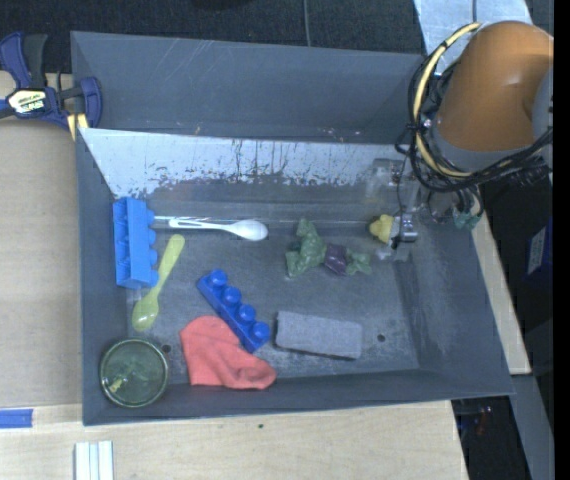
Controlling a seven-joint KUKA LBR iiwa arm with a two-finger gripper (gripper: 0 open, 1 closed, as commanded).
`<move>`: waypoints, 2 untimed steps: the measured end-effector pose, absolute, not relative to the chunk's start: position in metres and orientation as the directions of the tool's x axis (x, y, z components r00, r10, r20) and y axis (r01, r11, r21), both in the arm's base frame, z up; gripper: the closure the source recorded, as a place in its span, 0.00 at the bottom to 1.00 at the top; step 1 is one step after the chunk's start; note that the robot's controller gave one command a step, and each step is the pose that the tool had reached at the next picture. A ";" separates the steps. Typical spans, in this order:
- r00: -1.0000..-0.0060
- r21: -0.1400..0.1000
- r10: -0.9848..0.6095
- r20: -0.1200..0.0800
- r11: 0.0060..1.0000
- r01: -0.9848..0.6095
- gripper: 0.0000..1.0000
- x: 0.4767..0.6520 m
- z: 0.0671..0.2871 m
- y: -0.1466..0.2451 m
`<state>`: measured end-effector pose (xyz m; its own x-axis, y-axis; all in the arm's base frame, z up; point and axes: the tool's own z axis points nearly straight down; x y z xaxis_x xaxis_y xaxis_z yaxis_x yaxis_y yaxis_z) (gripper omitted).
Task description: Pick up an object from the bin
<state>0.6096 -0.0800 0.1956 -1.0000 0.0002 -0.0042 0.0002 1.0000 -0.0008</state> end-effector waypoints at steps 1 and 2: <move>-0.992 -0.001 -0.122 -0.005 0.992 -0.122 0.00 0.561 0.127 -0.049; -0.999 -0.003 -0.036 -0.013 0.999 -0.036 0.00 0.540 0.128 -0.023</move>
Offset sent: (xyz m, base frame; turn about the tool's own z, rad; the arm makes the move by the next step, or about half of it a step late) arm -0.0696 0.0571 -0.0680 -0.0366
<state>0.5400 -0.0225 0.1285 -0.9993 -0.0357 -0.0131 -0.0357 0.9994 -0.0026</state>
